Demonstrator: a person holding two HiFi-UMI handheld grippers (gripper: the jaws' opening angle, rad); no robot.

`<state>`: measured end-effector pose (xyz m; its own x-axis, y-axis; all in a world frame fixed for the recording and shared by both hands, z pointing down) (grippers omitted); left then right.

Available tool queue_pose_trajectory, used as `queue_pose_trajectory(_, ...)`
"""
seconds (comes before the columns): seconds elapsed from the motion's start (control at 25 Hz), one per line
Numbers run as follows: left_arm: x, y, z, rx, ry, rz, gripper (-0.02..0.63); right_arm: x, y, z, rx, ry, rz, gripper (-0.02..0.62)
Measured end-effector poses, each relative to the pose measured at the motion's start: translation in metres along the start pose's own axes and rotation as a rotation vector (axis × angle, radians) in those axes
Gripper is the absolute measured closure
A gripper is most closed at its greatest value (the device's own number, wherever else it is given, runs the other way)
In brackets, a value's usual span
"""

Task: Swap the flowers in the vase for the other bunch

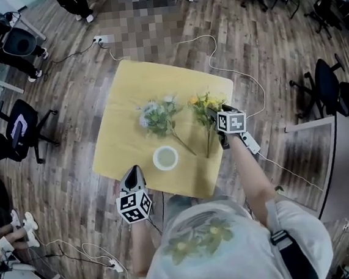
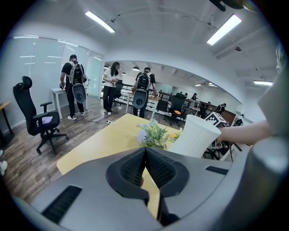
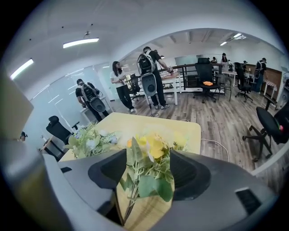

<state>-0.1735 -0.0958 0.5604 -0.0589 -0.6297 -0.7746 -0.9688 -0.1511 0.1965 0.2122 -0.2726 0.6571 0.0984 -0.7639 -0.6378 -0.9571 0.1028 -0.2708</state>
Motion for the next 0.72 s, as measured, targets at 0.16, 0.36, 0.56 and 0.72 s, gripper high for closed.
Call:
queue_pose_trajectory(0.16,0.0,0.0,-0.007,0.001,0.011,0.004,0.589,-0.001,-0.002,-0.018,-0.02,0.042,-0.025,0.324)
queue_pose_trajectory(0.36,-0.001,-0.004,-0.016,-0.008,0.026,0.007,0.589,-0.007,-0.005,-0.043,-0.041,0.125,-0.023,0.324)
queue_pose_trajectory(0.56,-0.001,-0.005,-0.023,-0.008,0.04,0.009,0.589,-0.01,-0.008,-0.064,-0.036,0.162,-0.061,0.324)
queue_pose_trajectory(0.72,-0.004,-0.006,-0.023,-0.001,0.047,0.011,0.589,-0.012,-0.012,-0.07,-0.026,0.176,-0.09,0.325)
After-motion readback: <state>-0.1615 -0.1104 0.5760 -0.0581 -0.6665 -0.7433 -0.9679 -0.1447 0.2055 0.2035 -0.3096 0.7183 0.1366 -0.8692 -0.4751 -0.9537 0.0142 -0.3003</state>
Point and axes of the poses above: the fingertips, and each gripper's own axes: z backward along the fingers, y to its left, x out of its top, the point moved 7 cm from there along z, backward along the fingers
